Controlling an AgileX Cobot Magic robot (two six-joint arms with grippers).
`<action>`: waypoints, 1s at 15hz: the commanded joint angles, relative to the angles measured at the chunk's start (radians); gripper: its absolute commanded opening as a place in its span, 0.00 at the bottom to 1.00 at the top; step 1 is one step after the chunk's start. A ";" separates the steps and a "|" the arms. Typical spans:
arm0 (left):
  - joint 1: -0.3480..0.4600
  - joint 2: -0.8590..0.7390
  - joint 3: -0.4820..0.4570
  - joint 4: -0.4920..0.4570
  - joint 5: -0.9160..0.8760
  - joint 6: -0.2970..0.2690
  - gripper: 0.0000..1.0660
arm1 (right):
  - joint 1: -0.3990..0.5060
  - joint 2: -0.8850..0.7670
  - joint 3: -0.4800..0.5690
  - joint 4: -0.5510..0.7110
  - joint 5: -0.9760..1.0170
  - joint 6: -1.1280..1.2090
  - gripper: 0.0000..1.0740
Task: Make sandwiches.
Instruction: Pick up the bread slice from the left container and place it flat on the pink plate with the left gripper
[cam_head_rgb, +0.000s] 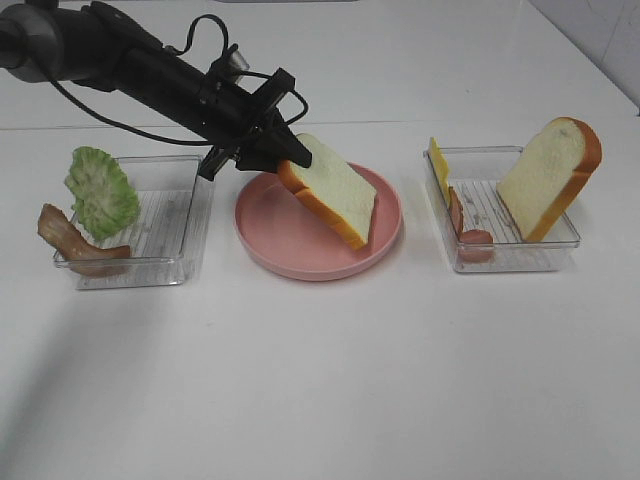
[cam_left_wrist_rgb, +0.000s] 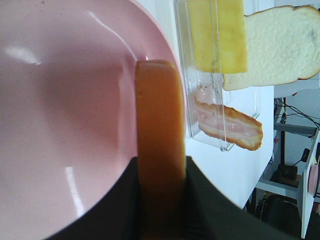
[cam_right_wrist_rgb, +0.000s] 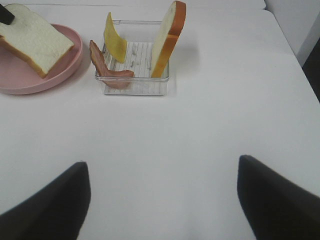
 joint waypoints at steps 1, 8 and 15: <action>-0.016 0.001 -0.003 -0.007 -0.008 -0.001 0.32 | -0.006 -0.013 0.001 0.001 -0.011 -0.007 0.71; -0.028 0.001 -0.004 0.010 -0.004 -0.001 0.65 | -0.006 -0.013 0.001 0.003 -0.011 -0.007 0.71; -0.065 -0.001 -0.020 0.243 -0.009 -0.064 0.65 | -0.006 -0.013 0.001 0.008 -0.011 -0.007 0.71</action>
